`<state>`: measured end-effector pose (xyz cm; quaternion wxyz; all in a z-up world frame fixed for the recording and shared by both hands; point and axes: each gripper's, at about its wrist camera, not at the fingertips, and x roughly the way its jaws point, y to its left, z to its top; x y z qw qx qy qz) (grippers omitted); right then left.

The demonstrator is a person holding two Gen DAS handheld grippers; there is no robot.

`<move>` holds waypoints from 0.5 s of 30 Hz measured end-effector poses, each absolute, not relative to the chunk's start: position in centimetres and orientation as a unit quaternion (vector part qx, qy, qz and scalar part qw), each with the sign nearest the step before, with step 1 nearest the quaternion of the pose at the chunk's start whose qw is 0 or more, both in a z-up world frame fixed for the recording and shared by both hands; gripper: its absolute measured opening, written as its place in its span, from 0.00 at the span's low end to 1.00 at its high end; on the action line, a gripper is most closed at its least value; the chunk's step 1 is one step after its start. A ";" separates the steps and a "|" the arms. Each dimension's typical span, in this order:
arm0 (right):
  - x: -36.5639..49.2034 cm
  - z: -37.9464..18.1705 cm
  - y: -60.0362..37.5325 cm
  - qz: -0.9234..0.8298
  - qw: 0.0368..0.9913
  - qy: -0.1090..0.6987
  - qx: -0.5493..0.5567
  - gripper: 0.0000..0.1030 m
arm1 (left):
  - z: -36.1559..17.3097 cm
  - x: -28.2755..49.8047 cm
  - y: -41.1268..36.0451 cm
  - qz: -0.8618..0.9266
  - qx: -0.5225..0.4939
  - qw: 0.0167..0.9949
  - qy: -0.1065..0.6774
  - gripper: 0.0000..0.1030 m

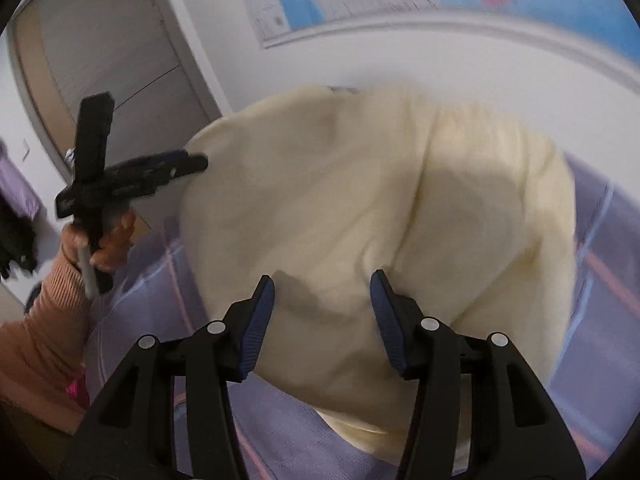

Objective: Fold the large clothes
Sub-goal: 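Lower the cream shirt onto the pink garment with both grippers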

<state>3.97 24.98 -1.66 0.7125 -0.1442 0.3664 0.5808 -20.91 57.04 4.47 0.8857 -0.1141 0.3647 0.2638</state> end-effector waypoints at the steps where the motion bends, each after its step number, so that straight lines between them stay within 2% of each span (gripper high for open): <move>1: 4.0 -1.8 25.1 0.580 0.714 0.367 -0.140 0.48 | 4.5 -20.9 56.5 0.271 -0.112 0.884 0.363 0.87; 8: 5.2 1.2 21.3 0.580 0.732 0.346 -0.093 0.48 | 5.8 -21.6 53.8 0.269 -0.100 0.898 0.333 0.87; 10: 5.6 0.6 20.5 0.564 0.741 0.351 -0.100 0.50 | 6.0 -21.4 52.5 0.259 -0.094 0.903 0.331 0.87; 12: 6.3 -1.2 20.5 0.545 0.739 0.379 -0.115 0.46 | 6.1 -21.1 51.0 0.236 -0.088 0.909 0.332 0.87; 15: 6.6 -2.3 20.4 0.548 0.733 0.390 -0.107 0.46 | 4.7 -19.7 49.4 0.238 -0.067 0.900 0.360 0.88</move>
